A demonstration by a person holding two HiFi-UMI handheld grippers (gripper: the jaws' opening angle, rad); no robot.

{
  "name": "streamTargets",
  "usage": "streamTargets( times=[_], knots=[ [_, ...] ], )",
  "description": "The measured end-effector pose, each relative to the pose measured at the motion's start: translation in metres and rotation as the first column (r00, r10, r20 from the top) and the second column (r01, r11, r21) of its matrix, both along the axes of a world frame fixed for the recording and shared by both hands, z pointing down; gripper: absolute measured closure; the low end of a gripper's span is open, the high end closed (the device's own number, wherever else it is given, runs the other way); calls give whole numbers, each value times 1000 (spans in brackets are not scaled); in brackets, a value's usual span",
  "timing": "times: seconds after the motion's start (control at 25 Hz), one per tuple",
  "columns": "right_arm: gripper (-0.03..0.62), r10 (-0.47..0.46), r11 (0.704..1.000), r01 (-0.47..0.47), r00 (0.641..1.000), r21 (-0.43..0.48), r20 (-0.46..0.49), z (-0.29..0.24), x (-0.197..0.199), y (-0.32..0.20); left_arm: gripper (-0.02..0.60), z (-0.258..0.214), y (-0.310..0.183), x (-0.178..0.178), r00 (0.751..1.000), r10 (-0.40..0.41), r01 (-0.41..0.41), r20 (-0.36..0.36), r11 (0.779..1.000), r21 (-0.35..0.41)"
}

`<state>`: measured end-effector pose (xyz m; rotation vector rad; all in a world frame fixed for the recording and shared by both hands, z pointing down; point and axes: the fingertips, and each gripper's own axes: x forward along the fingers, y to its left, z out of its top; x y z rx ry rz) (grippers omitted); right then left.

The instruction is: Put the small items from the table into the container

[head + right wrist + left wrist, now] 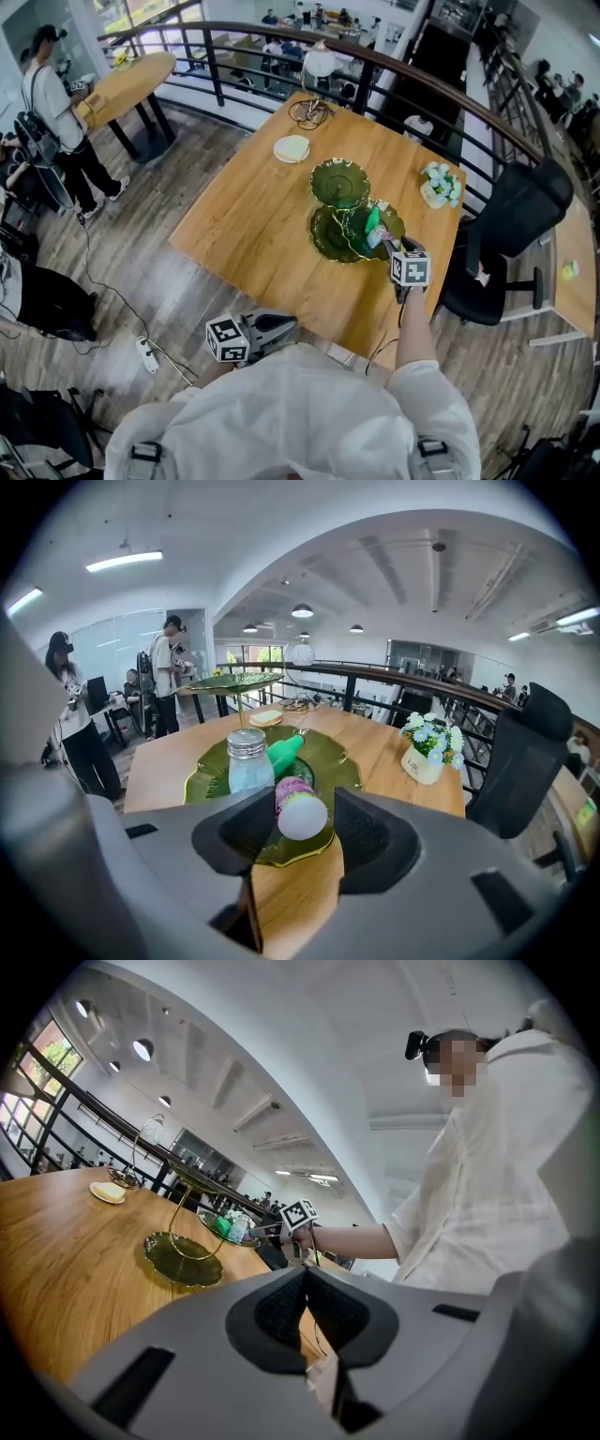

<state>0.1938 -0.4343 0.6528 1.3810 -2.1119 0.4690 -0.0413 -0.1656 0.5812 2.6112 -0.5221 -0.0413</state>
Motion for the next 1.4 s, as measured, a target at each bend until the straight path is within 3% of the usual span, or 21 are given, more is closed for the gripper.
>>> streamTargets(
  times=[0.8, 1.4],
  knots=[
    [416, 8, 991, -23, 992, 128, 122, -33, -4, 79, 574, -1, 6, 23, 997, 71, -71, -18, 997, 17],
    [416, 33, 985, -69, 974, 156, 223, -38, 1, 148, 574, -1, 5, 40, 993, 116, -115, -27, 993, 28]
  ],
)
